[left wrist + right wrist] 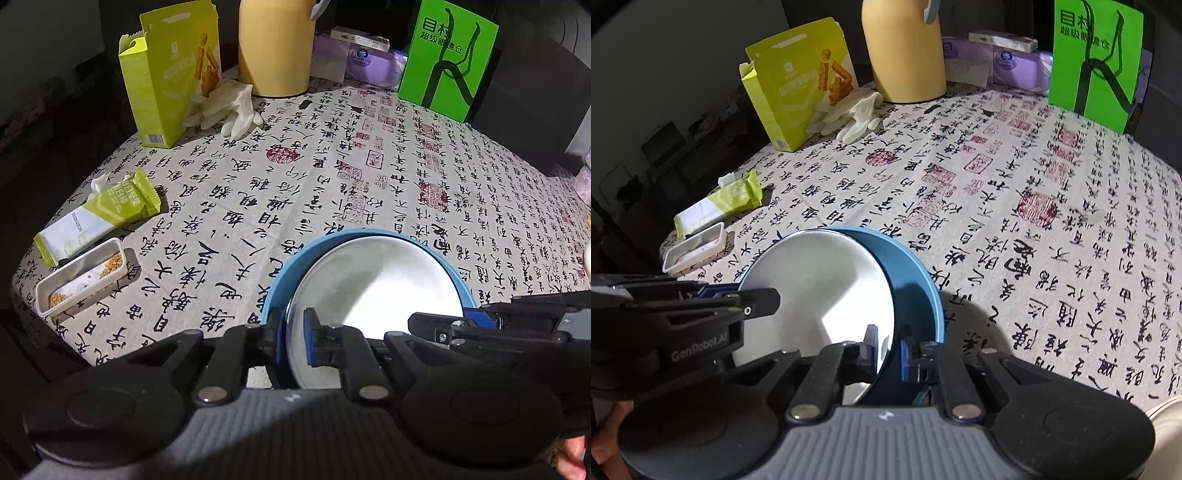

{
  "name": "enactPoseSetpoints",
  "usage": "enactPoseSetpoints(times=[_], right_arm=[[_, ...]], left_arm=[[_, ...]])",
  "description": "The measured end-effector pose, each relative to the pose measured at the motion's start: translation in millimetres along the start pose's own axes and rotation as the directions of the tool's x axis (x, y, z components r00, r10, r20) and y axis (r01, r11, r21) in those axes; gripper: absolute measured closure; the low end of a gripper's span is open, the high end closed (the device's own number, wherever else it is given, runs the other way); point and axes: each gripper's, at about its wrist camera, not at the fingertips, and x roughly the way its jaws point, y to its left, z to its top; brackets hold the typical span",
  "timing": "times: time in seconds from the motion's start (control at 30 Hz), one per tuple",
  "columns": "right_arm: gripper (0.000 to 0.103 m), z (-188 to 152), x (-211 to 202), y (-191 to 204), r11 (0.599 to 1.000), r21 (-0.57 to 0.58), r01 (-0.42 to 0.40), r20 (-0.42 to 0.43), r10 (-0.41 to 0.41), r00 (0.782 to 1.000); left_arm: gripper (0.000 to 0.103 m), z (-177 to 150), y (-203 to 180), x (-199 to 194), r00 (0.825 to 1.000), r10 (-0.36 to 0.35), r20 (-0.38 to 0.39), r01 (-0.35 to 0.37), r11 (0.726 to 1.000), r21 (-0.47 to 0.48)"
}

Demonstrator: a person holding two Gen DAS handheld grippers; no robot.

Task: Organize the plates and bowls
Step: 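Lower the white bowl into the blue bowl with both grippers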

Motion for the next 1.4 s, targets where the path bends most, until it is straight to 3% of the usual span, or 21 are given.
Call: enactPoseSetpoints(times=[0.73,0.8,1.1,1.4], right_arm=[[0.093,4,-7,-9,0.999,0.023,-0.045,-0.028,0.046,0.999],[0.09,3,-9,-8,0.999,0.016,-0.034,-0.019,0.034,0.999],[0.094,2,-12,-5,1.0,-0.008,0.006,0.0,-0.006,1.0],[0.09,-5,-28,-9,0.999,0.008,-0.048,0.054,0.047,0.997]], left_arm=[[0.093,-3,1,-1,1.0,-0.004,0.014,0.004,1.0,-0.02],[0.096,-3,0,0,1.0,0.001,0.012,-0.001,1.0,-0.02],[0.096,-3,0,-1,1.0,0.011,0.015,-0.011,1.0,-0.019],[0.089,-4,10,-6,0.998,-0.057,0.017,0.058,0.996,-0.067]])
